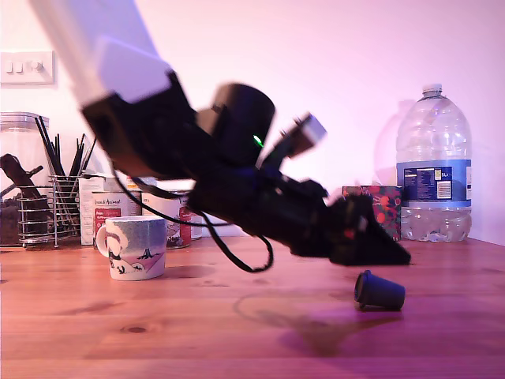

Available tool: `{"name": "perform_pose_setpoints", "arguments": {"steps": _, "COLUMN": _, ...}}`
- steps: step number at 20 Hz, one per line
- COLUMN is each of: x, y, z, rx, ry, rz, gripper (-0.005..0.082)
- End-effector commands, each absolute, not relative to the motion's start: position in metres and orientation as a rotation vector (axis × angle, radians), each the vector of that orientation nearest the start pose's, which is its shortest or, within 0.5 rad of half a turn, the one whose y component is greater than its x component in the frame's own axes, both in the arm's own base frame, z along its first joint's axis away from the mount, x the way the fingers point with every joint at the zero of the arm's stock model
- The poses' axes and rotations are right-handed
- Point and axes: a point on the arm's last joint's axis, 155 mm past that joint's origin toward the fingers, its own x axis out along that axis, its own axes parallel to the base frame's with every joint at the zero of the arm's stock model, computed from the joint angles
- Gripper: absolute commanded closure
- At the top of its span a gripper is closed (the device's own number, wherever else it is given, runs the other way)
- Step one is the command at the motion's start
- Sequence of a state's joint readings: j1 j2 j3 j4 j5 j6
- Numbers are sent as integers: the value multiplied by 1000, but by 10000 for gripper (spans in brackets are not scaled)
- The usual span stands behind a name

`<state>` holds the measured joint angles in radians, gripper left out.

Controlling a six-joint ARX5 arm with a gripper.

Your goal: Pick up the coffee capsules from the table one by one and drop them inside the nearest coffee cup

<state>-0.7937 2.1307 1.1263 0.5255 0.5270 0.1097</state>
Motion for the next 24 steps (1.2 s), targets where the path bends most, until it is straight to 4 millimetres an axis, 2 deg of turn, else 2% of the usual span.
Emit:
{"name": "perform_pose_setpoints", "arguments": {"steps": 1, "x": 313, "y": -451, "z": 28, "rx": 179, "ry": 493, "rz": -1328, "gripper": 216}}
{"name": "perform_pose_setpoints", "arguments": {"steps": 8, "x": 310, "y": -444, "z": 13, "rx": 221, "ry": 562, "rz": -1314, "gripper": 216}}
{"name": "perform_pose_setpoints", "arguments": {"steps": 17, "x": 310, "y": -441, "z": 7, "rx": 232, "ry": 587, "rz": -1297, "gripper": 224}}
{"name": "perform_pose_setpoints", "arguments": {"steps": 21, "x": 311, "y": -440, "z": 6, "rx": 236, "ry": 587, "rz": -1288, "gripper": 382}}
{"name": "perform_pose_setpoints", "arguments": {"steps": 24, "x": 312, "y": -440, "z": 6, "rx": 239, "ry": 588, "rz": -1285, "gripper": 432}}
